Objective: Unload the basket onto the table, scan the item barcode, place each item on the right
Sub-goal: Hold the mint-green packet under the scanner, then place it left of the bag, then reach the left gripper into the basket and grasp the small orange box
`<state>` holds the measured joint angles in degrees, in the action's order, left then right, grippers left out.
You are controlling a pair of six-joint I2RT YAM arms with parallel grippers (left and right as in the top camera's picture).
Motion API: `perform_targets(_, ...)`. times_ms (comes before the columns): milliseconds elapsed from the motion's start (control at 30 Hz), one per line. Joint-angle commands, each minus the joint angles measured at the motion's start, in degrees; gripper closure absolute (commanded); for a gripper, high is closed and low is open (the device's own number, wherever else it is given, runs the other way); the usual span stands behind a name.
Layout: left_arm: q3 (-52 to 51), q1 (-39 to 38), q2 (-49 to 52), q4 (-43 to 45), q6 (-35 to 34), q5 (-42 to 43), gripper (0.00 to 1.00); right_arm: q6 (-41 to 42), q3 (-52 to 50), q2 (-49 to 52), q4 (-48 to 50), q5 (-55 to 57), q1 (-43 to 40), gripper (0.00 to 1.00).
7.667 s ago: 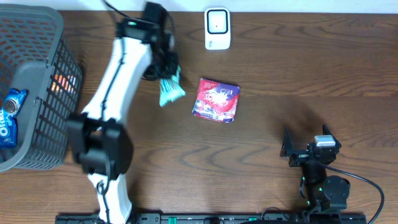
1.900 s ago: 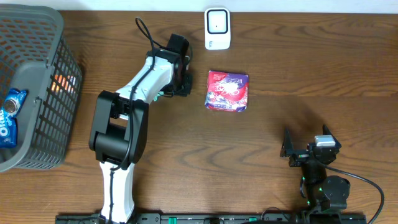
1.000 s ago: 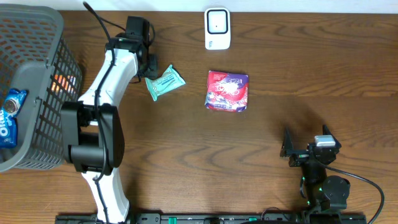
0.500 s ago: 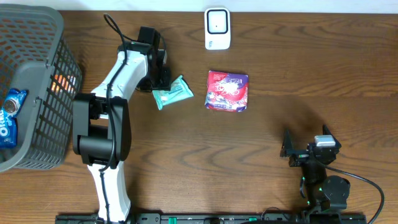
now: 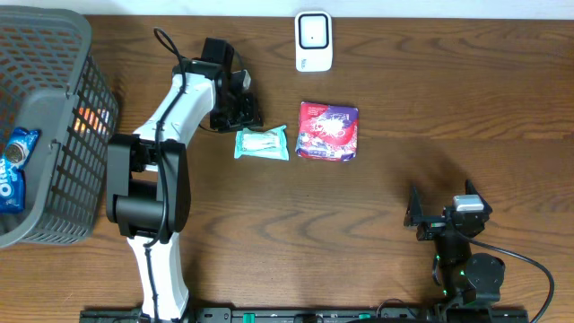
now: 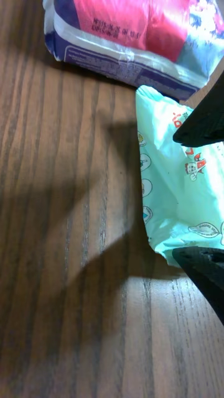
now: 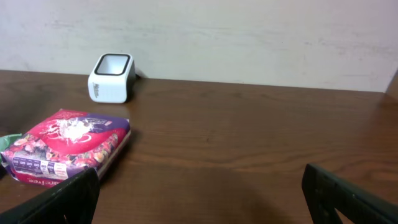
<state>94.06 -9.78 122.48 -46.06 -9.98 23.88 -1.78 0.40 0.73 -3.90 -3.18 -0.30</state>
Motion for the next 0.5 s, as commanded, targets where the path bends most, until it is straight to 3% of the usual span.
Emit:
perform_targets(0, 4.5, 1.7, -1.7, 0.0, -0.9, 1.2, 0.48, -0.4, -0.1, -0.1, -0.2, -0.2, 0.2, 0.01)
perform_targets(200, 10.8, 7.3, -9.7, 1.2, -0.9, -0.6, 0.48, -0.4, -0.1, -0.1, -0.2, -0.2, 0.2, 0.01)
perform_targets(467, 12.4, 19.9, -23.9, 5.7, -1.0, -11.4, 0.47, -0.4, -0.1, -0.1, -0.2, -0.2, 0.2, 0.01)
